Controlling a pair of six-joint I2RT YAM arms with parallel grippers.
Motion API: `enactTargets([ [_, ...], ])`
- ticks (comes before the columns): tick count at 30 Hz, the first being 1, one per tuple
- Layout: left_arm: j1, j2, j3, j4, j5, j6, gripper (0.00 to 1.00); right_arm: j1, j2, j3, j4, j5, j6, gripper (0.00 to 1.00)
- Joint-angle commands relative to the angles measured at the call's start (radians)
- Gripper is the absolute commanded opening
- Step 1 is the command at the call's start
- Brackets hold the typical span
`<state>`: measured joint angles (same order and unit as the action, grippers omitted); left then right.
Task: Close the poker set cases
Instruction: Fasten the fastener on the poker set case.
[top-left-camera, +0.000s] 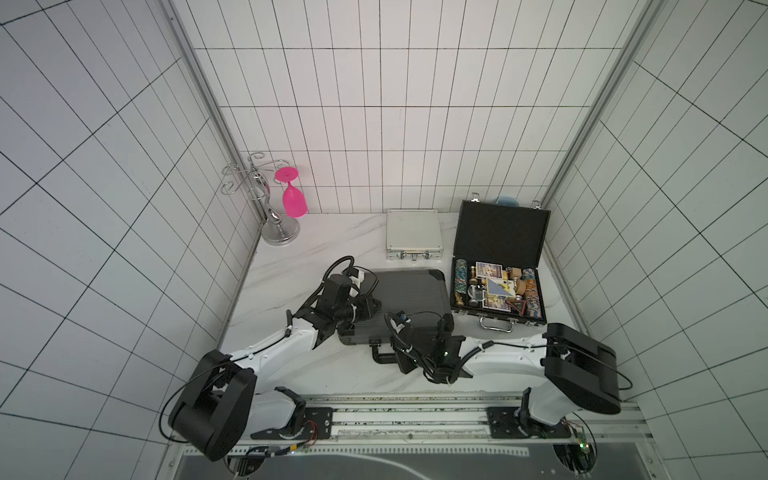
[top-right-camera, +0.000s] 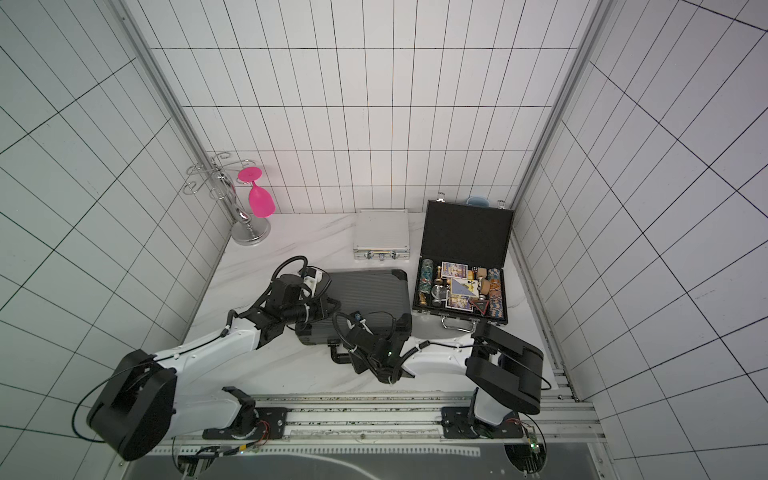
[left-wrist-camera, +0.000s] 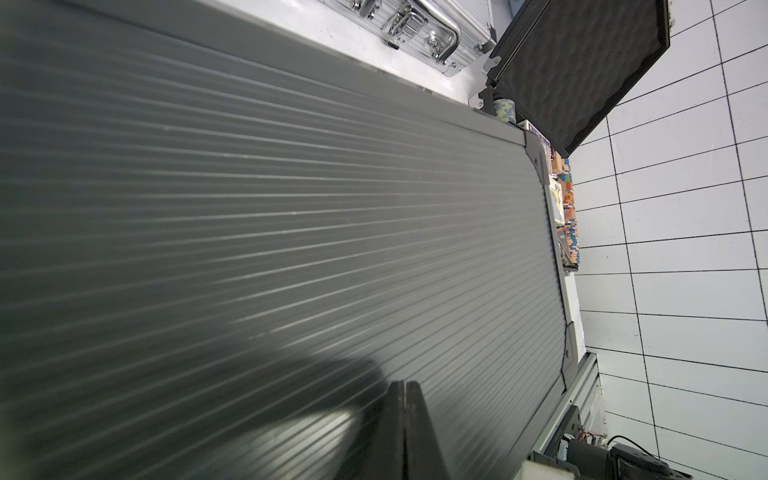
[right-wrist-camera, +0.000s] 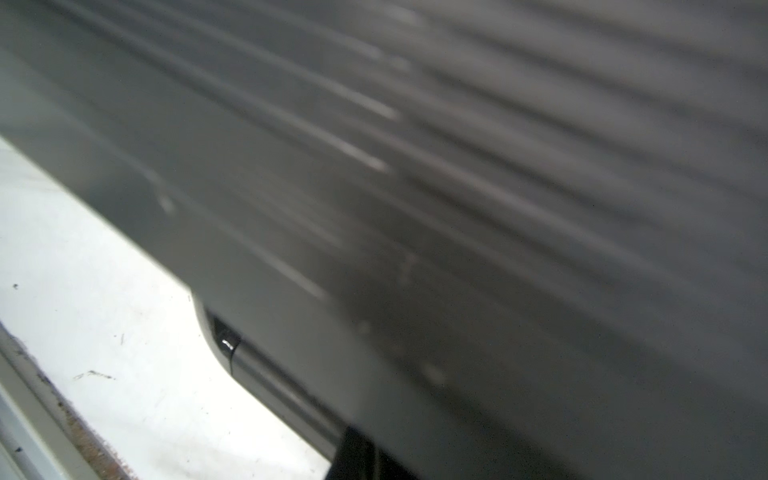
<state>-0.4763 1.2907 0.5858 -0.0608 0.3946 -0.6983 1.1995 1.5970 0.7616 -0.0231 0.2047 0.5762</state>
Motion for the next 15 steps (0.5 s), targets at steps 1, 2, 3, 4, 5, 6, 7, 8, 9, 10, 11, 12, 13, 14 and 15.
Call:
enactTargets([
  [1,-0.006,0.118,-0.097,-0.397,-0.102,0.019,0.00,0.022,0.057,0.123,0.027,0.052,-0.054,0.00],
  [2,-0.005,0.117,-0.096,-0.396,-0.101,0.017,0.00,0.027,0.068,0.132,0.026,0.064,-0.061,0.00],
  [3,-0.005,0.119,-0.096,-0.394,-0.099,0.016,0.00,0.028,0.079,0.142,0.021,0.078,-0.068,0.00],
  [4,-0.006,0.118,-0.099,-0.390,-0.096,0.013,0.00,0.030,0.089,0.153,0.015,0.089,-0.081,0.00],
  [5,-0.005,0.116,-0.102,-0.387,-0.095,0.011,0.00,0.032,0.099,0.169,0.002,0.106,-0.100,0.00],
  [6,-0.005,0.117,-0.107,-0.383,-0.095,0.011,0.00,0.035,0.109,0.182,-0.006,0.115,-0.125,0.00],
  [7,-0.005,0.119,-0.109,-0.379,-0.095,0.010,0.00,0.036,0.114,0.189,-0.006,0.121,-0.153,0.00],
  [8,-0.005,0.125,-0.111,-0.377,-0.094,0.012,0.00,0.036,0.122,0.196,-0.007,0.133,-0.180,0.00],
  [9,-0.005,0.129,-0.111,-0.377,-0.092,0.015,0.00,0.034,0.128,0.199,-0.009,0.136,-0.209,0.00],
  [10,-0.005,0.131,-0.111,-0.376,-0.091,0.016,0.00,0.034,0.130,0.201,-0.005,0.127,-0.243,0.00],
  [11,-0.005,0.133,-0.111,-0.376,-0.089,0.018,0.00,0.036,0.132,0.200,0.001,0.116,-0.278,0.00],
  [12,-0.005,0.134,-0.111,-0.375,-0.089,0.019,0.00,0.037,0.131,0.198,0.004,0.100,-0.317,0.00],
  [13,-0.005,0.137,-0.110,-0.375,-0.088,0.021,0.00,0.038,0.128,0.193,0.014,0.092,-0.354,0.00],
  [14,-0.004,0.139,-0.110,-0.375,-0.086,0.024,0.00,0.040,0.124,0.187,0.020,0.095,-0.391,0.00],
  [15,-0.002,0.143,-0.108,-0.375,-0.083,0.026,0.00,0.041,0.124,0.183,0.022,0.100,-0.418,0.00],
])
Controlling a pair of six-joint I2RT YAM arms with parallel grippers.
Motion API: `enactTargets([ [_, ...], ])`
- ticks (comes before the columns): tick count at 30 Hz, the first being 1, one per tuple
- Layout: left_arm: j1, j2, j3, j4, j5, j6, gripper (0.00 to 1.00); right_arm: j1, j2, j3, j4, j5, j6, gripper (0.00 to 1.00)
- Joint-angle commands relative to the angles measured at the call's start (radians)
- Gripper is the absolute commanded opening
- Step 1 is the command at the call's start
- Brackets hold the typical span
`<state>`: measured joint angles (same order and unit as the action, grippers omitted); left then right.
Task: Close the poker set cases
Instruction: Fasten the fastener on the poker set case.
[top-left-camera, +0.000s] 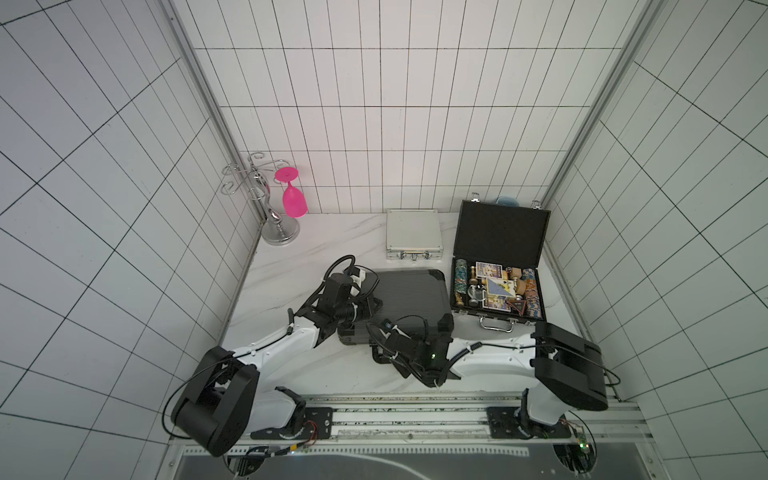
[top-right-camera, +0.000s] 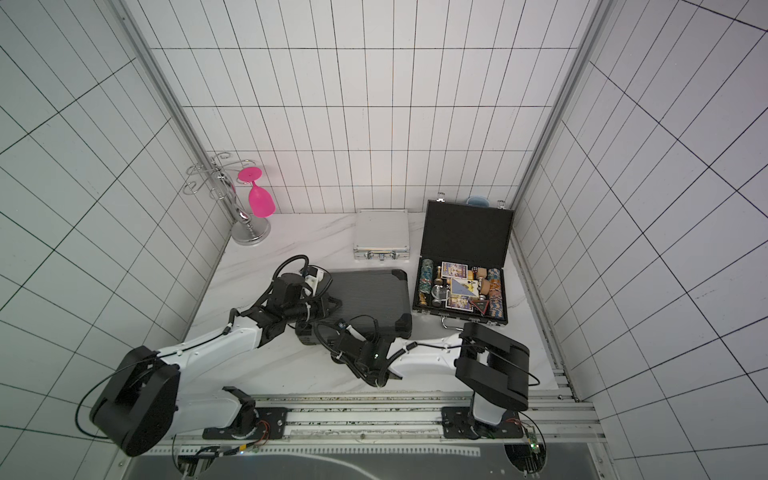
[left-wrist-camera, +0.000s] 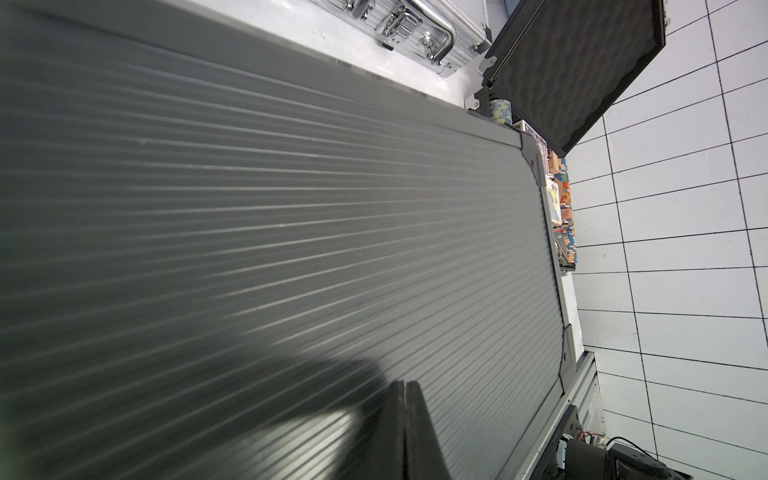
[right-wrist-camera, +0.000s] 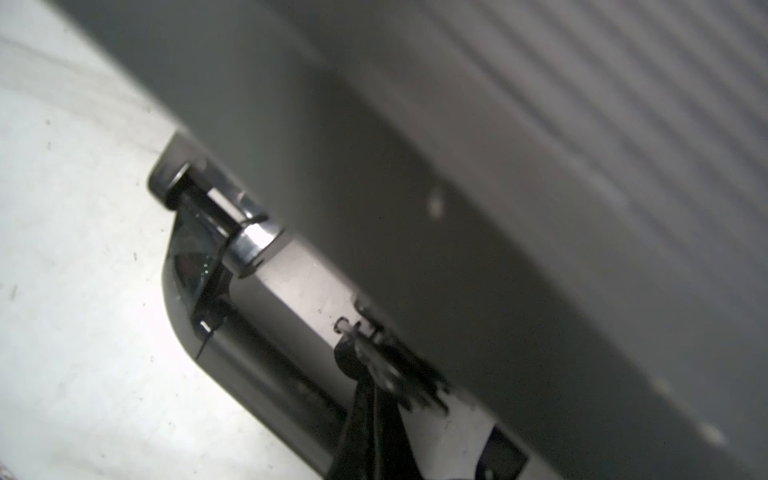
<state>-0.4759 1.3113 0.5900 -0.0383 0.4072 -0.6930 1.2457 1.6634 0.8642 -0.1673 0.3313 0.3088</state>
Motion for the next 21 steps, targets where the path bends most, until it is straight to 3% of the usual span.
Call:
enactTargets([
  [1,0.000,0.125,-0.113,-0.396,-0.093,0.021,0.00,-0.004,0.055,0.079,0.165,-0.032,-0.176,0.00],
  [12,0.019,0.152,-0.113,-0.383,-0.061,0.037,0.00,0.023,0.021,-0.046,0.363,-0.011,-0.435,0.00],
  [21,0.034,0.169,-0.125,-0.364,-0.052,0.041,0.00,0.055,0.033,-0.085,0.471,-0.025,-0.502,0.00],
])
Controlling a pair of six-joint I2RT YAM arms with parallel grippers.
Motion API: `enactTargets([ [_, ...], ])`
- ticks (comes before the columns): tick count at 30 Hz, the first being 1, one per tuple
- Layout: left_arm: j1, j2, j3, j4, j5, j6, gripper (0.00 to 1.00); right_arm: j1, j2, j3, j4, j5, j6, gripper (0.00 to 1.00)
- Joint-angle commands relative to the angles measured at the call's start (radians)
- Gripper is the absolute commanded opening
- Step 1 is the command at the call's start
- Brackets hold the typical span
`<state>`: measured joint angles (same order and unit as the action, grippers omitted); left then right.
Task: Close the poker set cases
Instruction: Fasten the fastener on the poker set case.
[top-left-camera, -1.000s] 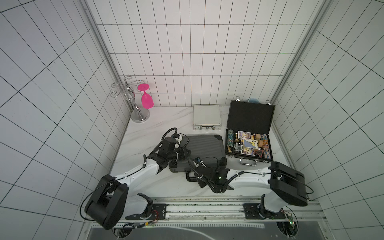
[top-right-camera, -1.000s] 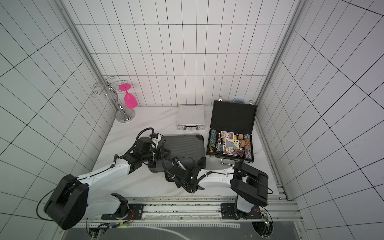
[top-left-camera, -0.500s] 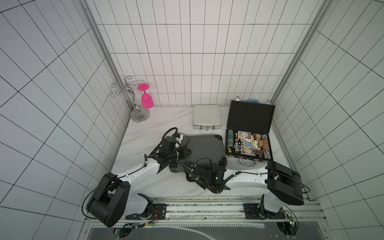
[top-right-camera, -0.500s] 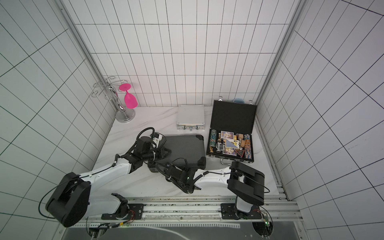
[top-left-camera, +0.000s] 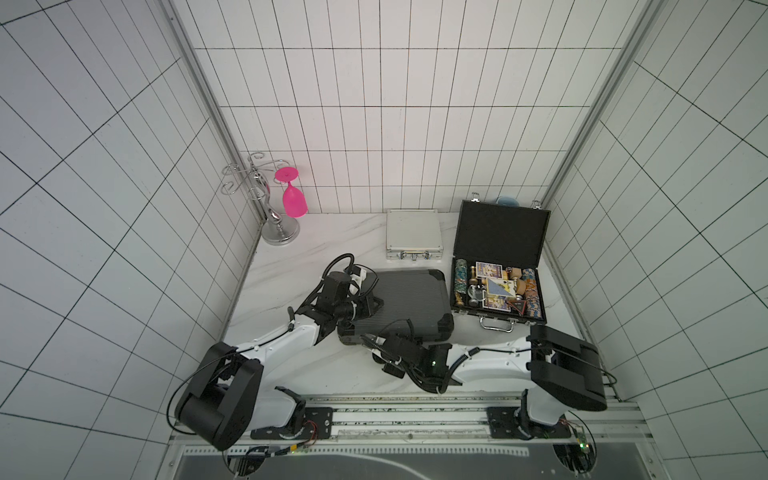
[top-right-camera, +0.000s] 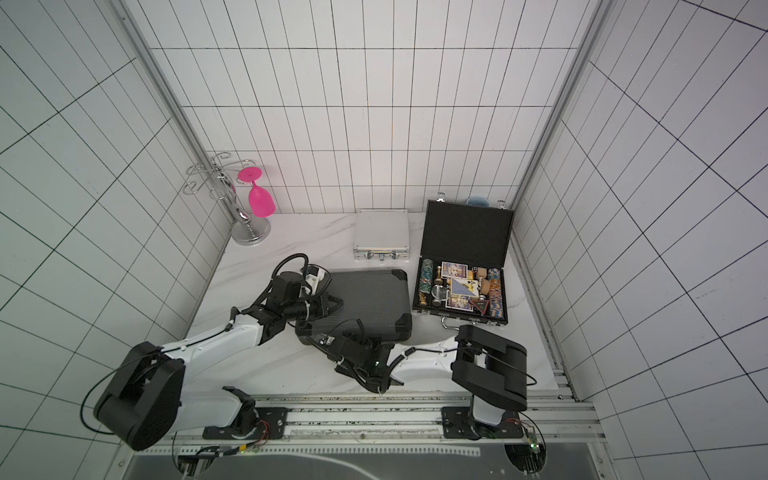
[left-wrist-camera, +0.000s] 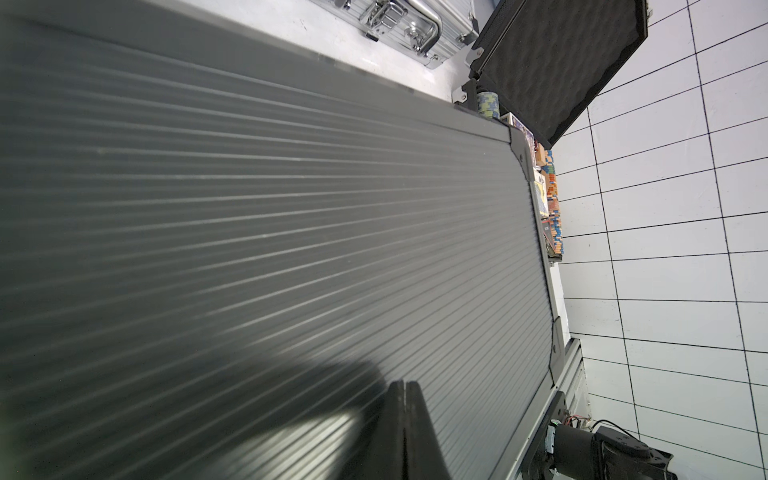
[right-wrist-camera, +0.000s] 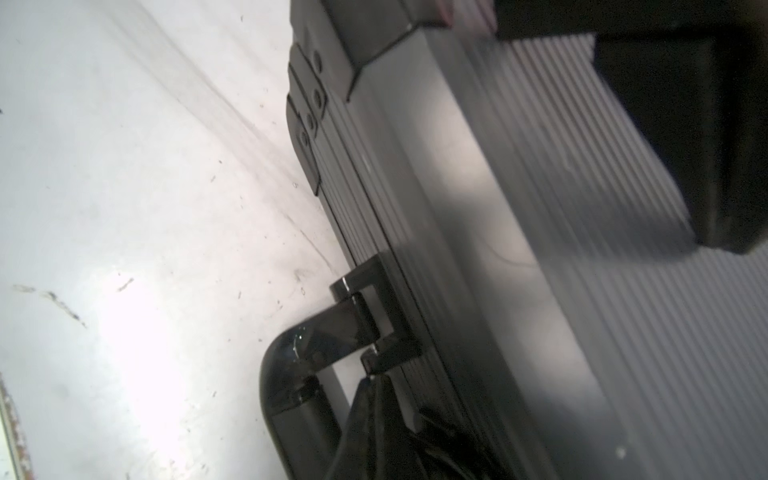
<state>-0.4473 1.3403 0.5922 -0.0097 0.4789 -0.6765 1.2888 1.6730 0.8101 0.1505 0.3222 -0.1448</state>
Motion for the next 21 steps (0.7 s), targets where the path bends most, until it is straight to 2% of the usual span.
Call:
enactTargets([
  [1,0.005,0.138,-0.130,-0.392,-0.122,0.023,0.00,0.011,0.032,-0.022,0.133,-0.008,-0.043,0.00],
  [6,0.009,0.121,-0.124,-0.406,-0.126,0.026,0.00,0.012,-0.016,-0.040,0.063,0.014,0.016,0.00],
  [12,0.010,0.115,-0.110,-0.416,-0.129,0.029,0.00,0.004,-0.141,-0.051,-0.052,0.022,0.082,0.00],
  [21,0.011,0.129,-0.097,-0.409,-0.126,0.034,0.00,-0.002,-0.122,-0.076,-0.140,-0.009,0.076,0.00],
])
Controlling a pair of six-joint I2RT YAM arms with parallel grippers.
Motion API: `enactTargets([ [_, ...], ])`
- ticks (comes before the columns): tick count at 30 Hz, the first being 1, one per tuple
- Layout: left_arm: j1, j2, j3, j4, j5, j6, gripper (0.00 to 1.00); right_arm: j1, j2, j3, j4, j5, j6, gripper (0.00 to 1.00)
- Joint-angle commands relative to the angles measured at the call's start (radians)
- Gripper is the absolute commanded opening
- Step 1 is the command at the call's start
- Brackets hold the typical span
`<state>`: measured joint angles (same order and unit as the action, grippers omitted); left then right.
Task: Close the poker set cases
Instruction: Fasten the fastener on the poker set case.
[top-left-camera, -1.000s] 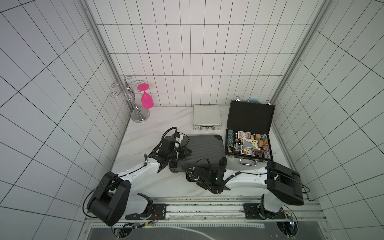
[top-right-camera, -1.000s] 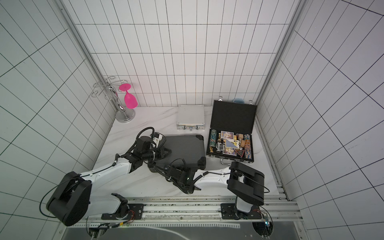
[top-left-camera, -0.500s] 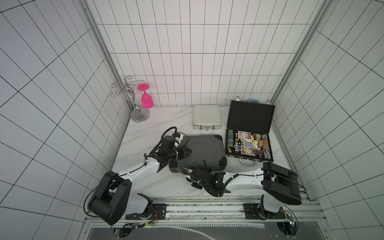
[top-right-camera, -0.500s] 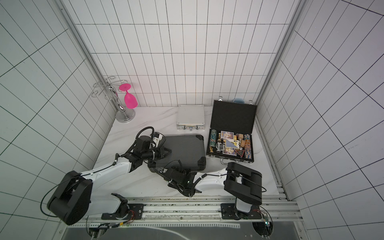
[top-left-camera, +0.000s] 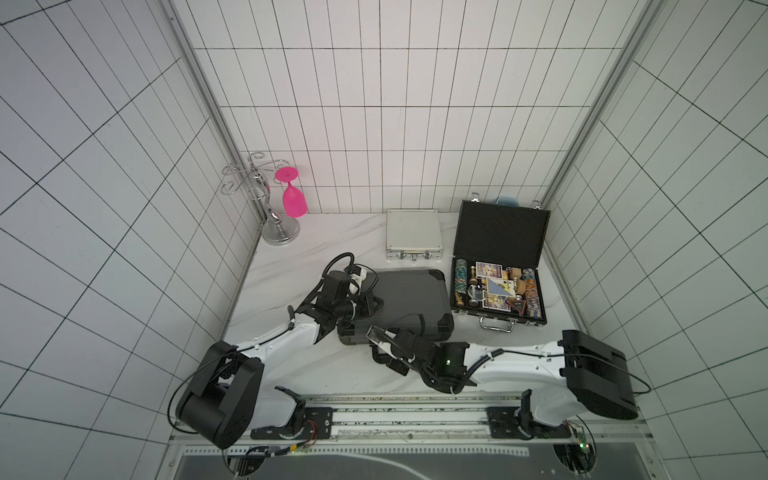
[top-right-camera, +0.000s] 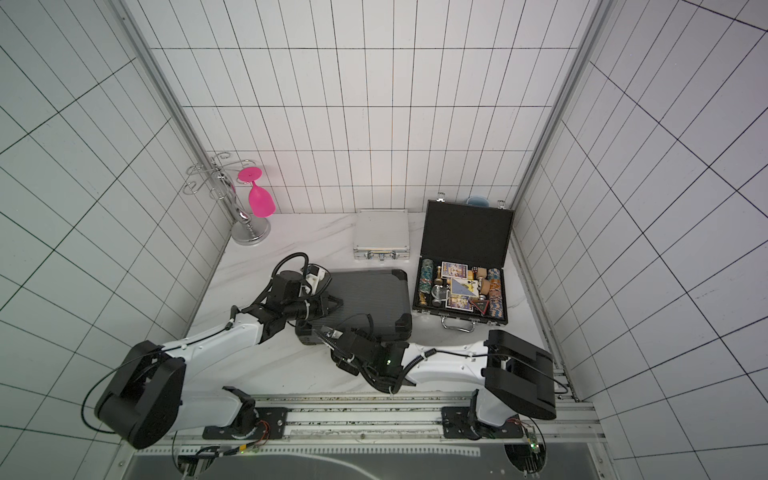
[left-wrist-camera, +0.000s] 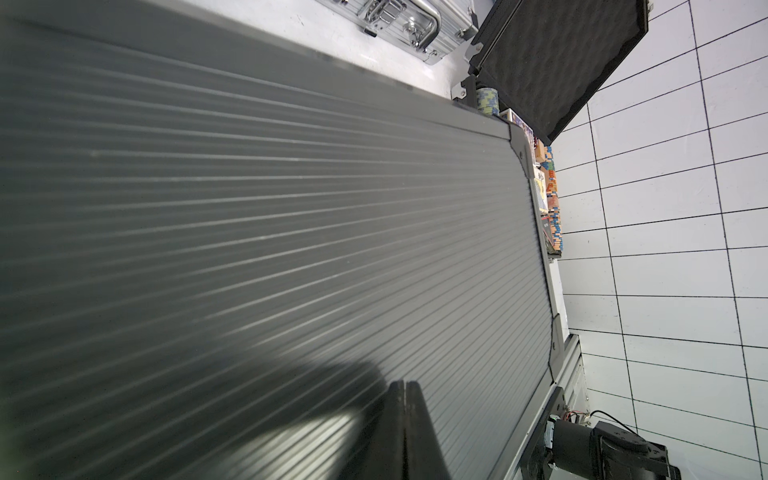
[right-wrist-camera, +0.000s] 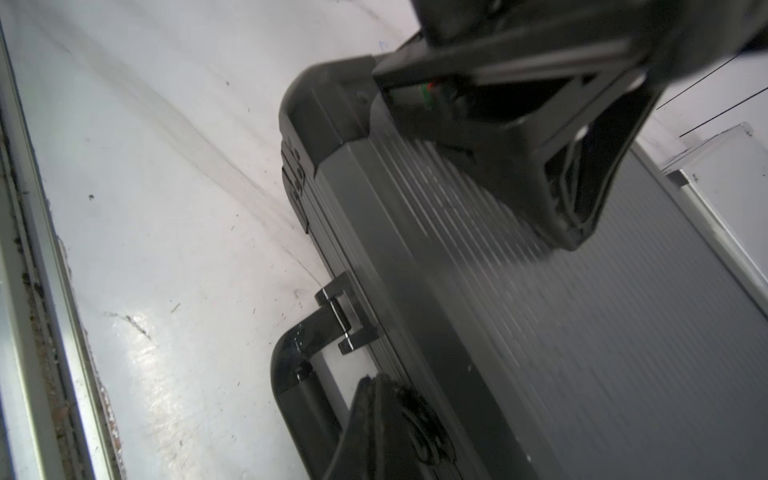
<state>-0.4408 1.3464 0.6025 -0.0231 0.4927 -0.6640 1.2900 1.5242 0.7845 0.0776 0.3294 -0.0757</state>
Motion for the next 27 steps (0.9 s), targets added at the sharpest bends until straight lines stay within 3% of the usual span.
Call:
enactTargets([
  [1,0.004,0.125,-0.107,-0.394,-0.140,0.021,0.00,-0.007,0.035,-0.054,-0.072,-0.029,0.015,0.00],
  [10,0.004,0.148,-0.089,-0.392,-0.137,0.021,0.00,-0.031,0.061,-0.071,-0.065,-0.052,0.019,0.00],
  [27,0.005,0.140,-0.083,-0.408,-0.140,0.019,0.00,-0.061,0.144,-0.063,-0.036,0.071,0.013,0.00],
])
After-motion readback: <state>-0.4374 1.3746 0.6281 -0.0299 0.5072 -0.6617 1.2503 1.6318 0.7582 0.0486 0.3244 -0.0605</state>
